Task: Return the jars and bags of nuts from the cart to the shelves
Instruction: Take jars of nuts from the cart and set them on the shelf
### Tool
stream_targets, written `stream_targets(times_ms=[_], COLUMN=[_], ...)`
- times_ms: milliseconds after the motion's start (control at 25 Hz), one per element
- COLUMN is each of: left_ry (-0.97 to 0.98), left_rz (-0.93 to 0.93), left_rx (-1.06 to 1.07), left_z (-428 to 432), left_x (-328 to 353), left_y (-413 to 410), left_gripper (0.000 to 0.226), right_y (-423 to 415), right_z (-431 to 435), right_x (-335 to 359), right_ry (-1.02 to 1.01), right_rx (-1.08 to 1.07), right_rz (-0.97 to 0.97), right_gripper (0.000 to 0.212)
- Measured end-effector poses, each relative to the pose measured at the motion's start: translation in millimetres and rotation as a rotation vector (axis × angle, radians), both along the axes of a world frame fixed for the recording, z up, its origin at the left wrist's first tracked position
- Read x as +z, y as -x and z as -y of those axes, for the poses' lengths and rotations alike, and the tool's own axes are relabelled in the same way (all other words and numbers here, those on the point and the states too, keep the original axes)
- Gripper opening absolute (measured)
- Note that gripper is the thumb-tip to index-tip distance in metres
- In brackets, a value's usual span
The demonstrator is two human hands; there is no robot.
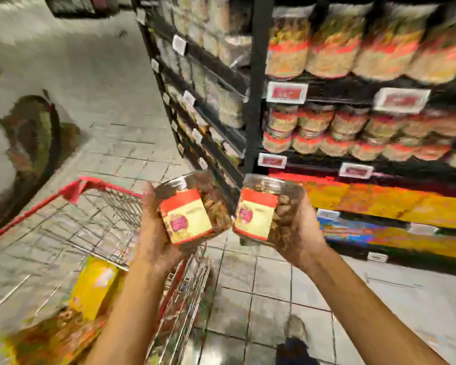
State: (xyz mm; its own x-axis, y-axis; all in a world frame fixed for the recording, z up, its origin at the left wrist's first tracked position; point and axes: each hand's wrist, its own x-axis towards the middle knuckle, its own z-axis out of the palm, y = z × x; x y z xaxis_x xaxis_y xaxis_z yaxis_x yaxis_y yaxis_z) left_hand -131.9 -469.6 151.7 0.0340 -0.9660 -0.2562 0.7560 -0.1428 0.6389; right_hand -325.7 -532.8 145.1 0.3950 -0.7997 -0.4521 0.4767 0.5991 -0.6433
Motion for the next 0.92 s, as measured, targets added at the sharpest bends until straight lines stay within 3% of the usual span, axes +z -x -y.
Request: stream_targets(times_ms=[200, 440, 520, 640, 800, 920], left_ry=[-0.104, -0.251, -0.219, -0.131, -0.049, 0.153], left_rz=[-0.042, 0.000, 0.057, 0.173, 0.383, 0.549], left_rx=[-0.041, -0.111, -0.104, -0.036, 0.191, 0.379], left_z=[107, 185, 210, 244, 275, 295], left_x=[-23, -57, -67, -84, -115, -130], left_y=[132, 189, 193, 200, 206, 206], left_gripper=[0.068, 0.070, 0.075, 0.065, 0.062, 0.054], right_y=[131, 179, 180, 182, 179, 177], right_z=[83, 152, 172, 201, 230, 239], right_x=[-3, -31, -40, -58, -84, -100], right_ry=[0.001, -0.082, -0.081, -0.061, -0.018, 0.009], right_rx=[-0.214, -0.260, -0.270, -0.310, -0.381, -0.373], right_rz=[-0.111, -0.099, -0.089, -0.069, -0.018, -0.005], right_gripper=[0.066, 0.069, 0.065, 0.058, 0.055, 0.053])
